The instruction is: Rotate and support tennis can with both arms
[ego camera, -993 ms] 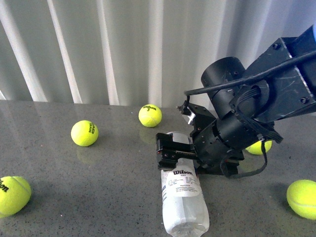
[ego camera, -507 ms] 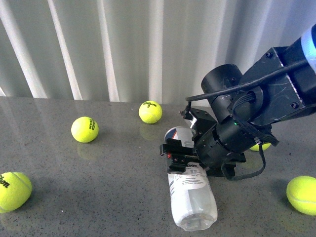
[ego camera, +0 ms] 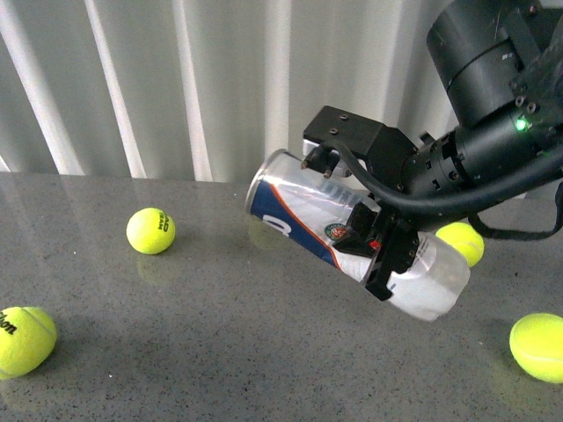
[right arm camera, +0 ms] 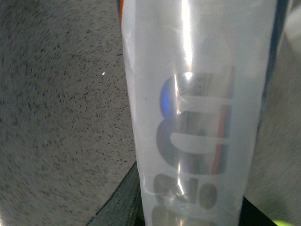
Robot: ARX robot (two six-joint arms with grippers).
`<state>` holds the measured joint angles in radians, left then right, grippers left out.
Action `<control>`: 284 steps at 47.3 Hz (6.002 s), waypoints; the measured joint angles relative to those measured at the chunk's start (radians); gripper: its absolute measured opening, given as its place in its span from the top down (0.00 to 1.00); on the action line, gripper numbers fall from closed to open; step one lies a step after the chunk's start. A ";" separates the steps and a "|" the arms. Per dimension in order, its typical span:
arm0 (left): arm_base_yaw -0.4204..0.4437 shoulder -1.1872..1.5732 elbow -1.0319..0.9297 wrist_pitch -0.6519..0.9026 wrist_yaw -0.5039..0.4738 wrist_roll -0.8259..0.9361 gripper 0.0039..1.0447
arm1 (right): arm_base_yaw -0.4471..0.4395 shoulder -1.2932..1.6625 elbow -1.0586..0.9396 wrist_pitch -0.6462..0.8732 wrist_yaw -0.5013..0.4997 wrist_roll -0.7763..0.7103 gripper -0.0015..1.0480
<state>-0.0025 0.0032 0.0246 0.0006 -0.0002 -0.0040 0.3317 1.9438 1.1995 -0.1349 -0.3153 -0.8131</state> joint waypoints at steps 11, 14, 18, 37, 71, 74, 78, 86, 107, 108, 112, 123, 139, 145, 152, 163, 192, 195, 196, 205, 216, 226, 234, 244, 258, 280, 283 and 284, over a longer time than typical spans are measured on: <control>0.000 0.000 0.000 0.000 0.000 0.000 0.06 | 0.036 0.111 0.017 0.002 0.046 -0.553 0.89; 0.000 0.000 0.000 0.000 0.000 0.000 0.06 | 0.044 0.159 0.018 0.024 0.048 -0.578 0.92; 0.000 0.000 0.000 0.000 0.000 0.000 0.06 | 0.054 0.202 0.030 0.050 0.048 -0.573 0.95; 0.000 0.000 0.000 0.000 0.000 0.000 0.06 | 0.060 0.214 -0.021 0.053 0.031 -0.509 0.56; 0.000 0.000 0.000 0.000 0.000 0.000 0.06 | -0.009 -0.085 -0.106 0.001 -0.259 -0.034 0.07; 0.000 0.000 0.000 0.000 0.000 0.000 0.06 | -0.030 -0.143 -0.123 0.057 -0.274 0.116 0.07; 0.000 0.000 0.000 0.000 0.000 0.000 0.06 | -0.061 -0.212 -0.152 0.130 -0.248 0.282 0.07; 0.000 0.000 0.000 0.000 0.000 0.000 0.06 | -0.139 -0.324 -0.233 0.270 -0.034 0.644 0.07; 0.000 0.000 0.000 0.000 0.000 0.000 0.06 | -0.203 -0.394 -0.430 0.609 0.385 0.889 0.17; 0.000 0.000 0.000 0.000 0.000 0.000 0.06 | -0.203 -0.396 -0.466 0.696 0.410 0.875 0.21; 0.000 0.000 0.000 0.000 -0.003 0.000 0.06 | -0.206 -0.422 -0.587 0.933 0.419 0.844 0.33; 0.000 0.000 0.000 0.000 0.000 0.000 0.06 | -0.248 -0.575 -0.793 1.096 0.410 0.820 0.68; 0.000 0.000 0.000 0.000 0.000 0.000 0.06 | -0.319 -0.787 -0.996 1.077 0.322 0.813 0.97; 0.000 0.000 0.000 0.000 0.000 0.000 0.06 | -0.330 -0.860 -1.043 1.048 0.320 0.813 0.97; 0.000 0.000 0.000 0.000 0.000 0.000 0.06 | -0.330 -0.942 -1.083 1.005 0.315 0.813 0.97; 0.000 0.000 0.000 0.000 0.000 0.000 0.06 | -0.330 -1.019 -1.160 0.997 0.316 0.813 0.97; 0.000 0.000 0.000 0.000 0.000 0.000 0.06 | -0.330 -1.448 -1.195 0.626 0.315 0.813 0.97; 0.000 0.000 0.000 0.000 0.000 0.000 0.06 | -0.330 -1.477 -1.195 0.599 0.315 0.813 0.97; 0.000 0.000 0.000 0.000 0.000 0.000 0.06 | -0.330 -1.487 -1.195 0.589 0.315 0.813 0.97; 0.000 0.000 0.000 0.000 0.000 0.000 0.06 | -0.330 -1.580 -1.195 0.500 0.315 0.813 0.97; 0.000 0.000 0.000 0.000 0.000 0.000 0.06 | -0.330 -1.666 -1.195 0.416 0.315 0.813 0.97; 0.000 0.000 0.000 0.000 0.000 0.000 0.06 | -0.330 -1.721 -1.195 0.361 0.314 0.813 0.97; 0.000 0.000 0.000 0.000 0.000 0.000 0.06 | -0.330 -1.756 -1.195 0.326 0.314 0.813 0.97; 0.000 0.000 0.000 0.000 0.000 0.000 0.06 | -0.330 -1.926 -1.195 0.141 0.314 0.813 0.97; 0.000 -0.001 0.000 0.000 0.000 0.000 0.06 | -0.330 -1.939 -1.195 0.137 0.314 0.813 0.76; 0.000 -0.001 0.000 0.000 0.000 0.000 0.06 | -0.330 -1.939 -1.195 0.136 0.314 0.813 0.07; 0.000 -0.001 0.000 0.000 0.000 0.000 0.06 | -0.330 -1.939 -1.195 0.136 0.314 0.813 0.07; 0.000 -0.001 0.000 0.000 0.000 0.000 0.06 | -0.330 -1.939 -1.195 0.136 0.314 0.813 0.07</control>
<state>-0.0025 0.0021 0.0246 0.0006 -0.0006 -0.0044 0.0013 0.0044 0.0048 0.0013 -0.0017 -0.0002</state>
